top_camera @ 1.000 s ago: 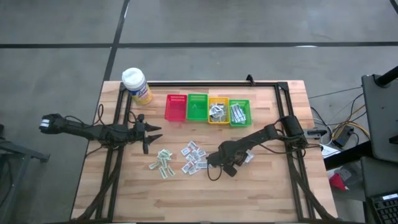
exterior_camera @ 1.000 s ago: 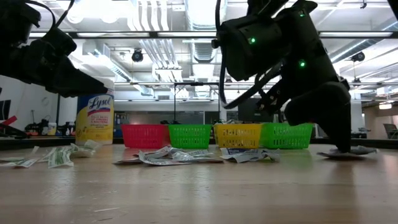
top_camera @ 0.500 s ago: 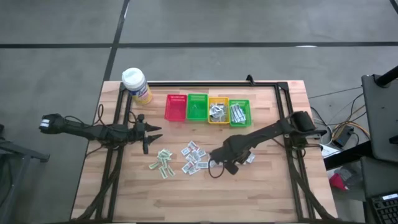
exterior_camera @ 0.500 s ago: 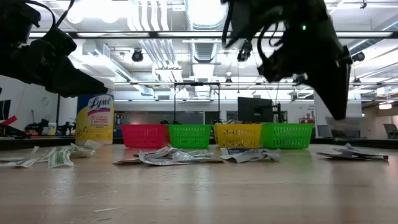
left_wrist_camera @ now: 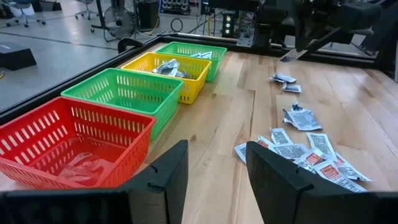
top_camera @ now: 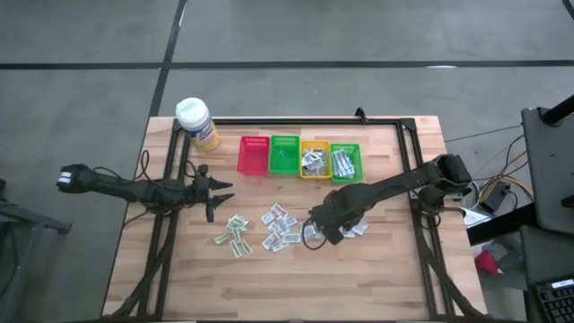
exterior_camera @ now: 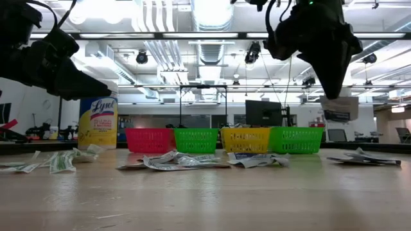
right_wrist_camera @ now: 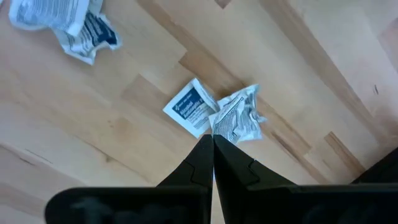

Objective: Pick & Place First Aid Supplies
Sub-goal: Put the blue alcohol pad into the yellow bin

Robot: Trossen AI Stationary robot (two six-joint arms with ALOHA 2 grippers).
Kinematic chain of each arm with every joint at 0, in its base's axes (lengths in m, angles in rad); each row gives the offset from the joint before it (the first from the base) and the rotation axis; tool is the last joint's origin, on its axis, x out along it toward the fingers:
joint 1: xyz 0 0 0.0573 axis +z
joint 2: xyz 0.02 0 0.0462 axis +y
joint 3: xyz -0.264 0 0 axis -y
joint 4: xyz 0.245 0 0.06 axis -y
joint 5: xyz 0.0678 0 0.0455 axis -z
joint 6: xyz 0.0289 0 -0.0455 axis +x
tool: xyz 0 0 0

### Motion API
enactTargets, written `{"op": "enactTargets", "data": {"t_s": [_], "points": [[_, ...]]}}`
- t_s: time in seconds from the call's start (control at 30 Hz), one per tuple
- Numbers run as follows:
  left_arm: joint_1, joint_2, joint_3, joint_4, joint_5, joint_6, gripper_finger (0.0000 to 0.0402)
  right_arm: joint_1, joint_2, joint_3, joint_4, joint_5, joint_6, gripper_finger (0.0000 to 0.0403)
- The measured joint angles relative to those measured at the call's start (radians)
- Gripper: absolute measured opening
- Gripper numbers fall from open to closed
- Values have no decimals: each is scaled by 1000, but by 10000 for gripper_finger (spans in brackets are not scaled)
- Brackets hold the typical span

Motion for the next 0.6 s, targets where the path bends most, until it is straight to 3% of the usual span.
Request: {"op": "enactTargets", "data": {"t_s": [0.27,0.6], "points": [[0,0,0,0,0,0,158,-53,-3,0,62,9,-44,8],[0,0,0,-1,0,-5,158,-203,-3,0,242,57,-213,8]]}}
